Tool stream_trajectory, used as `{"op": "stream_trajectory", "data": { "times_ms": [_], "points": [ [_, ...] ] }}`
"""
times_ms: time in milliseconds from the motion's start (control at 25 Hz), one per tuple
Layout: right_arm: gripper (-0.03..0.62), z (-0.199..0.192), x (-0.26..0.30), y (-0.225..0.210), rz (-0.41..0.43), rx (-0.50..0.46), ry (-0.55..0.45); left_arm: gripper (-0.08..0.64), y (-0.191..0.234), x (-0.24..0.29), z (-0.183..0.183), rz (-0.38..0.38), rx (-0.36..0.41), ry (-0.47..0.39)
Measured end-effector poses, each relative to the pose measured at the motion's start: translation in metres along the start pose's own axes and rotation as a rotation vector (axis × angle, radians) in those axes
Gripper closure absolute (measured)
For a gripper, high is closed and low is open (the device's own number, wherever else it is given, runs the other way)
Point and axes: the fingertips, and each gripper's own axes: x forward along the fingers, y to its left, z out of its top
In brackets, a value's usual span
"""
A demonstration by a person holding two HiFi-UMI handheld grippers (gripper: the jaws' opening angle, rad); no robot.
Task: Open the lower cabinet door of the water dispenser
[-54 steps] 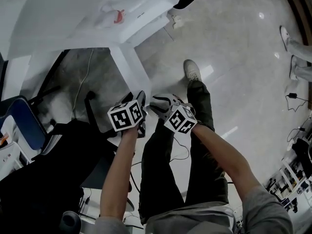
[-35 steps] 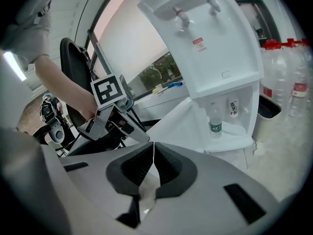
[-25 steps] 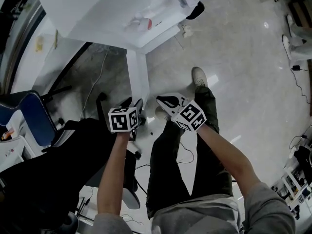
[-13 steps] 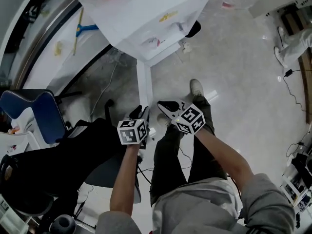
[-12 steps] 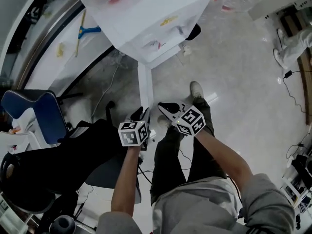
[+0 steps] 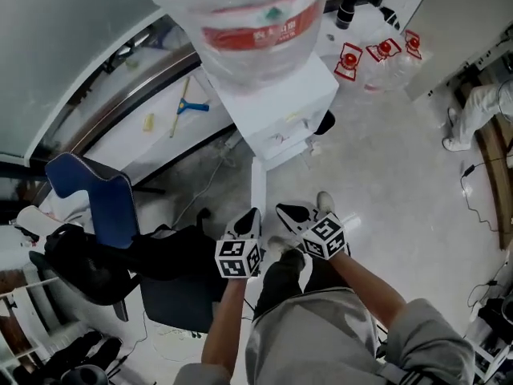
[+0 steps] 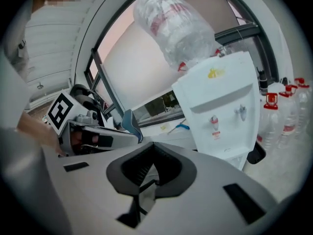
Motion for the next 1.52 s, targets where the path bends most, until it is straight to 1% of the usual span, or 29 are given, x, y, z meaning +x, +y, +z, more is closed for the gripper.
{"op": "stream_trajectory", "data": {
  "times_ms": [120, 280, 400, 560, 720, 840, 960, 1120, 1320, 1520],
  "points": [
    [0.58, 0.038, -0.017, 0.023, -0.002, -0.053, -0.038, 0.552, -0.016, -0.027, 0.037, 0.01, 0.049, -0.08],
    [0.58, 0.088, -0.047, 0.046, -0.018, -0.119, -0.094, 0.552, -0.041, -0.057, 0.083, 0.01, 0.064, -0.194],
    [0.58, 0.115, -0.067, 0.064, -0.037, -0.145, -0.134, 0.552, -0.059, -0.08, 0.107, 0.0, 0.092, -0.262],
    [0.581, 0.142, -0.081, 0.087, -0.033, -0.168, -0.198, 0.552, -0.069, -0.111, 0.131, 0.009, 0.158, -0.335],
    [0.581, 0.164, -0.093, 0.107, -0.024, -0.231, -0.277, 0.552, -0.082, -0.137, 0.15, 0.004, 0.203, -0.415],
    [0.583, 0.181, -0.104, 0.12, -0.03, -0.281, -0.35, 0.552, -0.091, -0.152, 0.159, -0.01, 0.209, -0.465],
    [0.583, 0.195, -0.112, 0.129, -0.033, -0.303, -0.401, 0.552, -0.098, -0.161, 0.169, -0.015, 0.218, -0.506],
    [0.583, 0.203, -0.119, 0.137, -0.035, -0.325, -0.428, 0.552, -0.106, -0.17, 0.181, -0.019, 0.232, -0.553],
    [0.583, 0.21, -0.123, 0.143, -0.037, -0.34, -0.454, 0.552, -0.118, -0.179, 0.191, -0.025, 0.285, -0.599],
    [0.583, 0.217, -0.128, 0.146, -0.045, -0.377, -0.486, 0.552, -0.127, -0.186, 0.196, -0.021, 0.338, -0.637]
  ]
}}
